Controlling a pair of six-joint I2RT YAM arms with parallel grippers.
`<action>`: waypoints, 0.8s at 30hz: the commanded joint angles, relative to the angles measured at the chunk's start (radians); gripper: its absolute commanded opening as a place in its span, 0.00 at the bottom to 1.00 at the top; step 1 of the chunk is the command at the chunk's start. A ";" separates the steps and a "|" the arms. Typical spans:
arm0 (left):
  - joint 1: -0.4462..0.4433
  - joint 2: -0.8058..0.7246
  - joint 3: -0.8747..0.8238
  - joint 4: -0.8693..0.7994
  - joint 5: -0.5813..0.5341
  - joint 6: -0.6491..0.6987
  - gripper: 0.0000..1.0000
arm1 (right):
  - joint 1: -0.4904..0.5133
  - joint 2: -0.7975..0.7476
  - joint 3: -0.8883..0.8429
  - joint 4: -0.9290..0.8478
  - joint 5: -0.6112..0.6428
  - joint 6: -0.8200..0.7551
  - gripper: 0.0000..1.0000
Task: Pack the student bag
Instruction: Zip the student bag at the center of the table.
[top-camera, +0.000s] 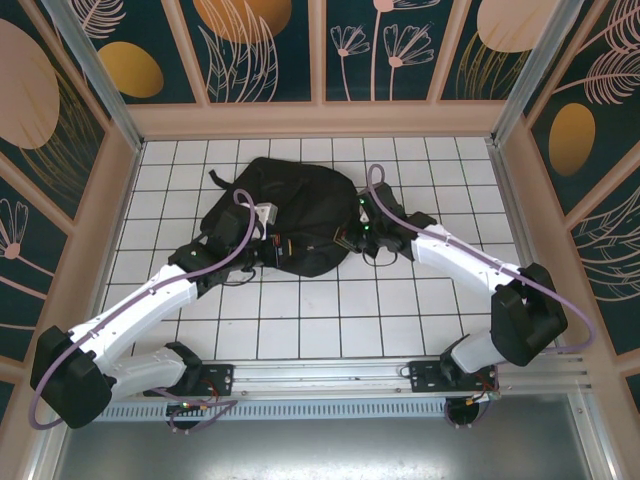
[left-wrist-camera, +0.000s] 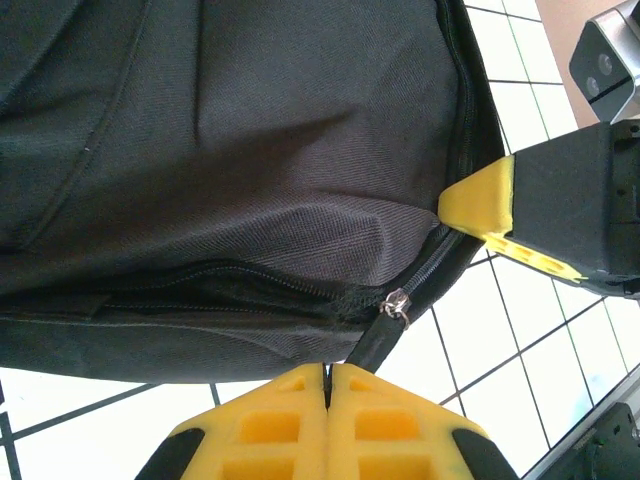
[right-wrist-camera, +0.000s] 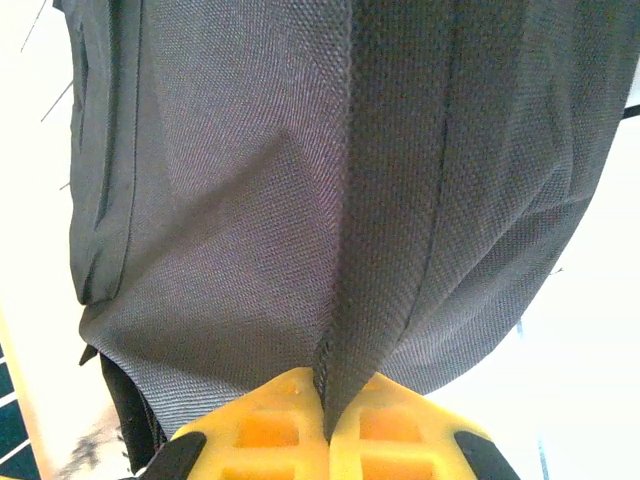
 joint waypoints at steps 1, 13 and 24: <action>0.034 -0.002 0.048 -0.014 -0.060 0.013 0.00 | -0.059 -0.012 -0.008 -0.119 0.110 -0.057 0.05; 0.024 0.109 0.025 0.177 0.151 -0.099 0.15 | 0.031 -0.042 0.094 -0.134 0.093 -0.012 0.52; -0.014 0.207 0.012 0.236 0.167 -0.168 0.61 | 0.037 -0.077 0.067 -0.156 0.158 -0.025 0.50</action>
